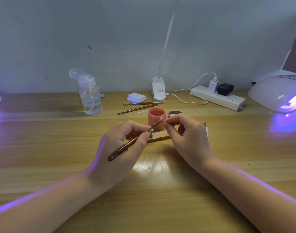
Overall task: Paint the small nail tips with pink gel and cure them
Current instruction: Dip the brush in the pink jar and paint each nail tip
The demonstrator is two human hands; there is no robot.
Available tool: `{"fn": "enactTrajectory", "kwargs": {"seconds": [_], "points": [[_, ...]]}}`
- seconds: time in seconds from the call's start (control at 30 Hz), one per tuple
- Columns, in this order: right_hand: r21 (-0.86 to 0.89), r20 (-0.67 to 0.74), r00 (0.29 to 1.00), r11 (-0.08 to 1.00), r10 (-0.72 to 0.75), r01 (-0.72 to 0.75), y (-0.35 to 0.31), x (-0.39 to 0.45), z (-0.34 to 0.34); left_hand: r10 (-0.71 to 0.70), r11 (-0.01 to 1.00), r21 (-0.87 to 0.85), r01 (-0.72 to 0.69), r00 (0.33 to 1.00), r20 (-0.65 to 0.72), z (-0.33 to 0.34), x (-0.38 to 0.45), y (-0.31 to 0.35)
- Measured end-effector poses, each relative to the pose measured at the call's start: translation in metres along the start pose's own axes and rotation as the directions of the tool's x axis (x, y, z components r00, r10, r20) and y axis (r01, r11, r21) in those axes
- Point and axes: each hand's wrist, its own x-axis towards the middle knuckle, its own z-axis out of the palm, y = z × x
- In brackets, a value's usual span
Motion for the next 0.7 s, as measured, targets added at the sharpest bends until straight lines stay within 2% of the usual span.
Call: {"fn": "enactTrajectory", "kwargs": {"seconds": [0.1,0.23,0.4,0.6,0.7], "points": [[-0.001,-0.002,1.0,1.0,0.006,-0.006,0.0003,-0.0001,0.0002,0.042,0.999,-0.026,-0.042,0.999,-0.003,-0.0016,-0.0017,0.0006],[-0.011,0.009,1.0,1.0,0.01,-0.01,0.0026,0.0004,0.0006,0.013,0.999,-0.047,-0.016,0.998,-0.054,-0.0003,-0.0002,0.0002],[0.006,-0.01,1.0,1.0,0.012,-0.012,0.0007,0.0,0.0,0.023,1.0,-0.019,-0.023,1.0,0.002,-0.0007,-0.0011,-0.0011],[0.003,-0.015,1.0,1.0,0.011,-0.011,0.0002,-0.0001,-0.0002,-0.003,0.998,-0.068,-0.002,0.998,-0.067,0.0013,-0.0002,-0.0022],[0.008,-0.016,1.0,1.0,0.007,-0.007,-0.0007,-0.0001,-0.0009,0.003,0.998,-0.066,-0.006,0.999,-0.036,0.0026,-0.0004,-0.0036]]}}
